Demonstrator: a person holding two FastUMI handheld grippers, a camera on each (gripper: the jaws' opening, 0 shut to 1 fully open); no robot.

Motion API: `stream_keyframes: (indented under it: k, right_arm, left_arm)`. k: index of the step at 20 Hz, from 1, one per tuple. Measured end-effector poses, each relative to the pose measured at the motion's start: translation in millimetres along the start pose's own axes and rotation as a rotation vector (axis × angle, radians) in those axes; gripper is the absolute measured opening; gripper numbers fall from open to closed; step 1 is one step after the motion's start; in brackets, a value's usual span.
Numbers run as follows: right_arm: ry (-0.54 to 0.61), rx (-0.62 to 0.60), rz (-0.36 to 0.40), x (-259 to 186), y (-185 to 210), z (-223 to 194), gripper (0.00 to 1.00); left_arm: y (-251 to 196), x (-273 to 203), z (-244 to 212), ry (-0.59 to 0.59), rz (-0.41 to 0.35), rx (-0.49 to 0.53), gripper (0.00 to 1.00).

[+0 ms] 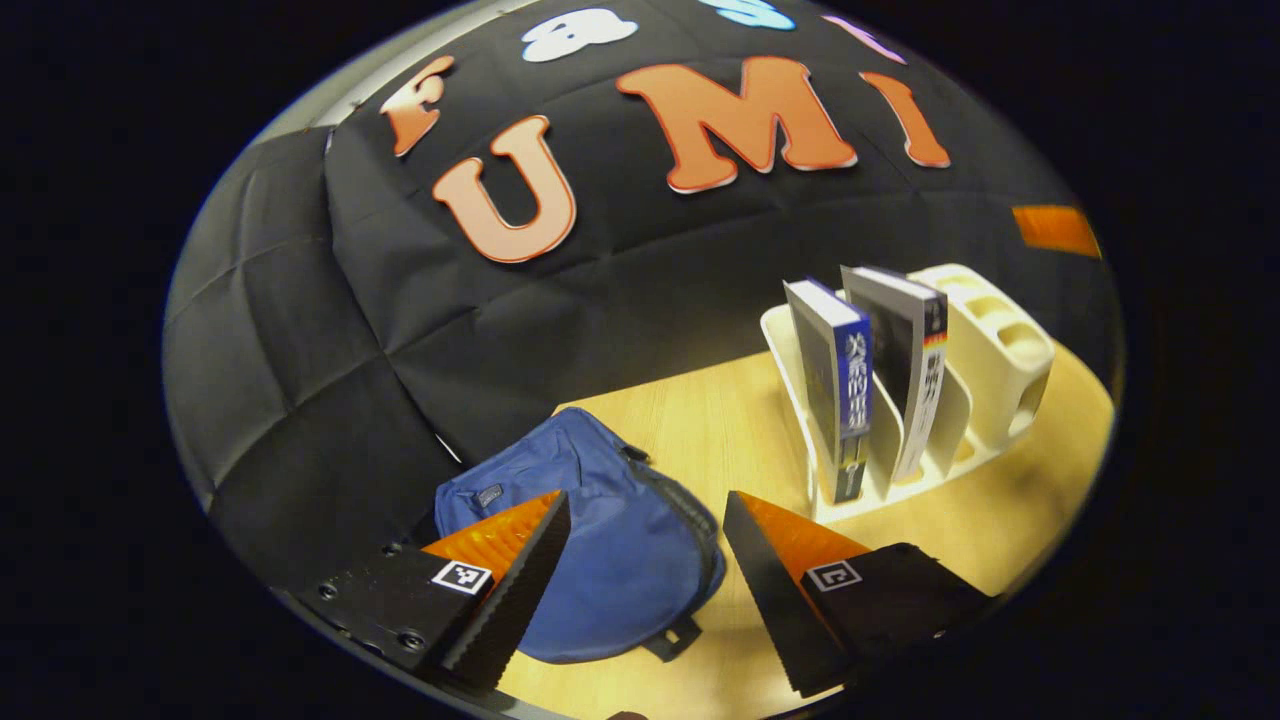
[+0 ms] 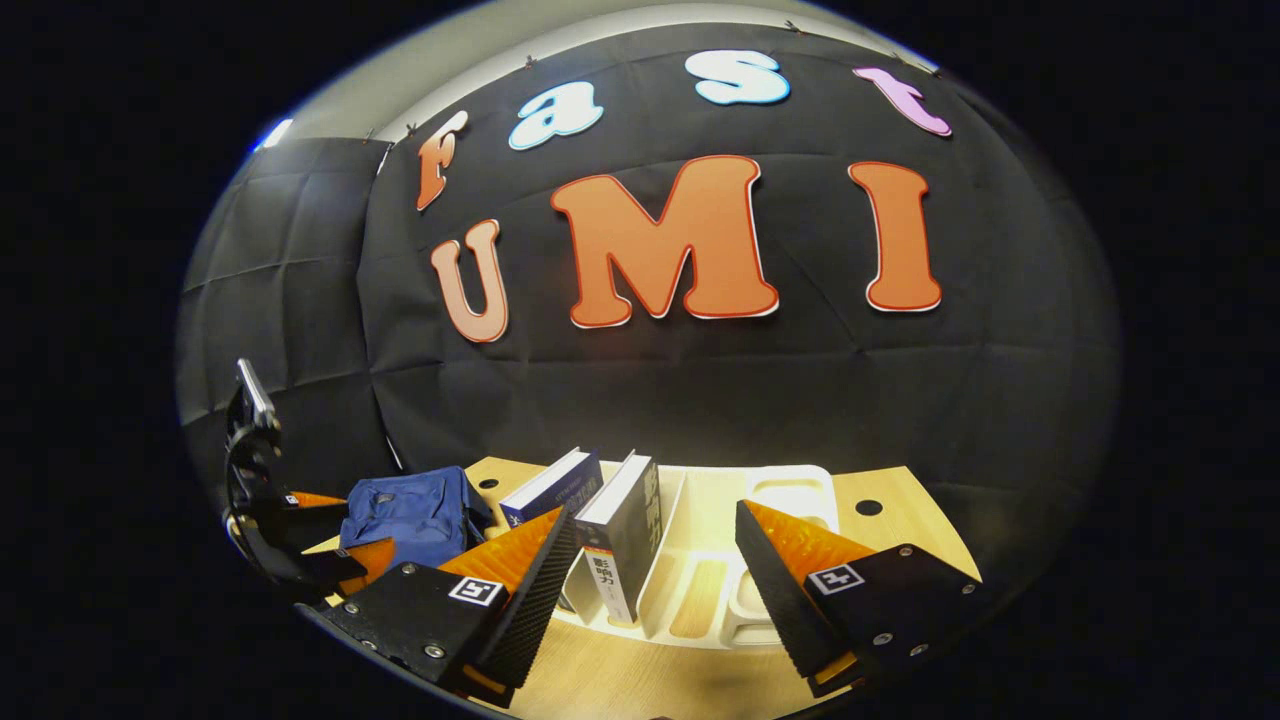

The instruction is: Open the schoolbag, grab two books from the bookshelf and put them into the schoolbag.

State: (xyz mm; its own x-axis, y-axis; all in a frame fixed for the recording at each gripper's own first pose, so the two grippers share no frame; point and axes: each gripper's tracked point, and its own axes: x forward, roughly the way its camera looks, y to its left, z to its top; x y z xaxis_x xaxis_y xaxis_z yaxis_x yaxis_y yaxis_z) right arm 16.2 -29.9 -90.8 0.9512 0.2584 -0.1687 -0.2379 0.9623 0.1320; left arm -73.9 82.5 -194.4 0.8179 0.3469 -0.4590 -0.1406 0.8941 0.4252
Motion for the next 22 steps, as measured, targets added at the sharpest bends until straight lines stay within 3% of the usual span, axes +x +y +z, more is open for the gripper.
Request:
stream_keyframes:
  k: [5,10,17,22]
  right_arm:
    - [0.02,0.014,-0.095,0,-38,-10,0.95]
    - [0.03,0.005,-0.203,0,-55,-20,0.95]
    - [0.078,0.01,-0.273,10,-23,-34,0.95]
    - [0.074,-0.009,-0.283,17,6,-29,0.95]
  left_arm:
    - [-33,6,-42,0.042,-0.061,0.283,0.98]
    - [-44,16,-96,0.119,-0.105,0.436,0.97]
    - [-14,39,-157,0.199,-0.084,0.514,0.96]
    - [-3,53,-176,0.209,-0.127,0.521,0.96]
